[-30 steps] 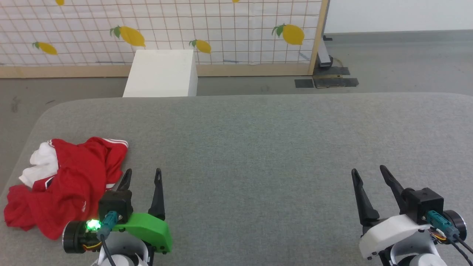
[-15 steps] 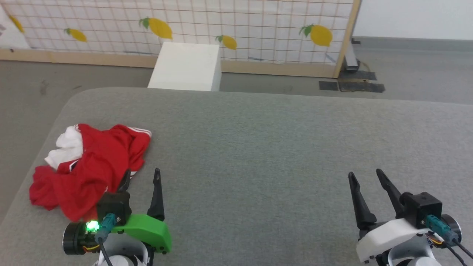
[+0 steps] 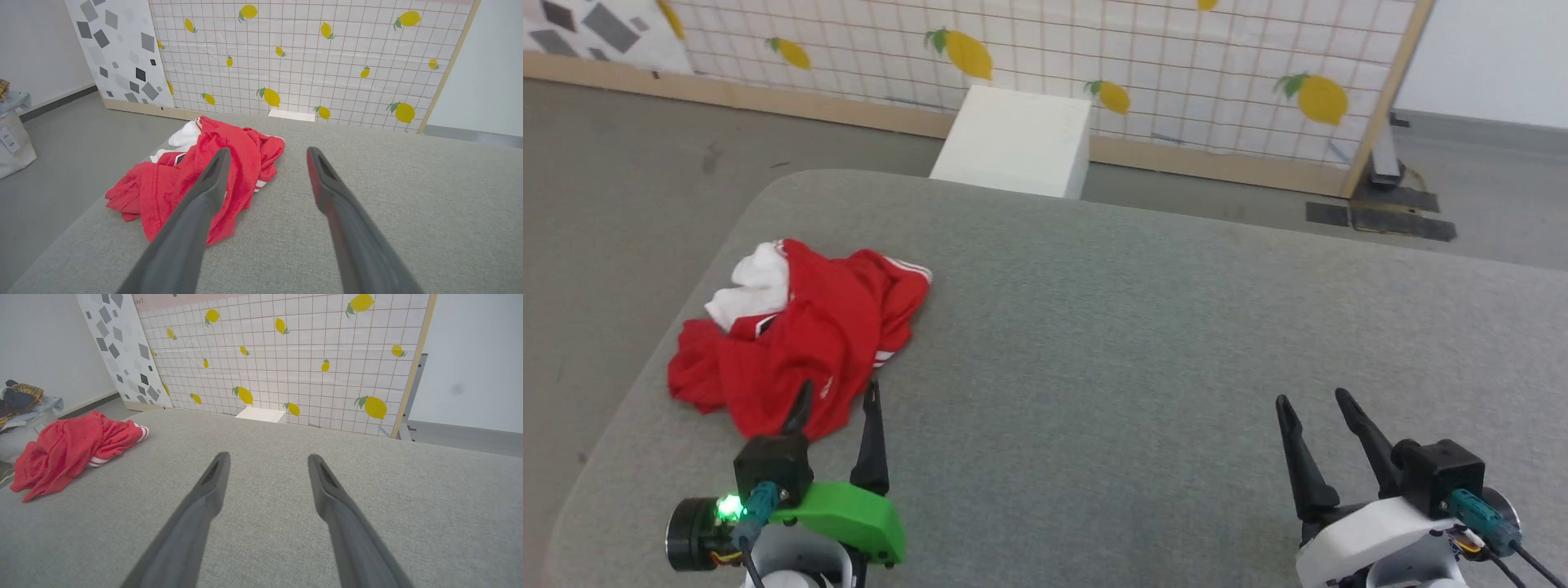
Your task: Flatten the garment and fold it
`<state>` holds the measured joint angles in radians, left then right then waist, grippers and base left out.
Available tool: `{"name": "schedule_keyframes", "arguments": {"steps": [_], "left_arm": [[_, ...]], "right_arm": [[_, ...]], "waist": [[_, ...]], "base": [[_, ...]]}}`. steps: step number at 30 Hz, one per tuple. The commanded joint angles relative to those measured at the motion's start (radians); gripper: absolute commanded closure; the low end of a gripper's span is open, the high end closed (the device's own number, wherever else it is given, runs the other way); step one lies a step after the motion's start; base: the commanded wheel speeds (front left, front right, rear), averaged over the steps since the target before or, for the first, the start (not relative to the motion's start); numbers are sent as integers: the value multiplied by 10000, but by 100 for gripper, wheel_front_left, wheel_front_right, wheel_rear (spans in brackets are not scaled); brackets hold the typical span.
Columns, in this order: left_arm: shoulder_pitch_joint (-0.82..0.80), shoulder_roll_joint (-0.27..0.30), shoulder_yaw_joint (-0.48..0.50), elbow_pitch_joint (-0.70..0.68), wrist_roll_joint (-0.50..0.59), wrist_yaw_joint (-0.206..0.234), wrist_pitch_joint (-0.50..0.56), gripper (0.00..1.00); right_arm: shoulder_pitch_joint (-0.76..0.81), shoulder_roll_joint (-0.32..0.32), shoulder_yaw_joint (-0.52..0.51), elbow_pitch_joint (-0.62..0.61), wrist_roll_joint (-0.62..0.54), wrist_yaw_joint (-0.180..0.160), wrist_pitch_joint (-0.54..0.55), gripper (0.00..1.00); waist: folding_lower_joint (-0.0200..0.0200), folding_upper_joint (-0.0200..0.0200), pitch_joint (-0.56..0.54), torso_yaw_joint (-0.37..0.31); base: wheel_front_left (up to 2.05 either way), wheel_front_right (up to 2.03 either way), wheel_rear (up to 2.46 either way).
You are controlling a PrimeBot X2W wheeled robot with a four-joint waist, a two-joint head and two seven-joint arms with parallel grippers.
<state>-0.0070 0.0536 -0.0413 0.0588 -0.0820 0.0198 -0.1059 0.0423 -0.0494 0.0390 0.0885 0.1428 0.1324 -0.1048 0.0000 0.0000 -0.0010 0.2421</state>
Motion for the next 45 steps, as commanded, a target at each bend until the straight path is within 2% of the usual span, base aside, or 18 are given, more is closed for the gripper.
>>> {"name": "schedule_keyframes", "arguments": {"steps": [1, 45], "left_arm": [[221, -12, -16, 69, -82, 37, -100, 0], [429, 27, -237, 474, -518, 114, -1045, 0]], "right_arm": [[102, -5, 57, 75, 132, -7, -120, 0], [319, -7, 686, 687, 828, -14, -786, 0]], "waist": [[0, 0, -44, 267], [0, 0, -183, 2397]], "base": [[0, 0, 0], [0, 0, 0]]}}
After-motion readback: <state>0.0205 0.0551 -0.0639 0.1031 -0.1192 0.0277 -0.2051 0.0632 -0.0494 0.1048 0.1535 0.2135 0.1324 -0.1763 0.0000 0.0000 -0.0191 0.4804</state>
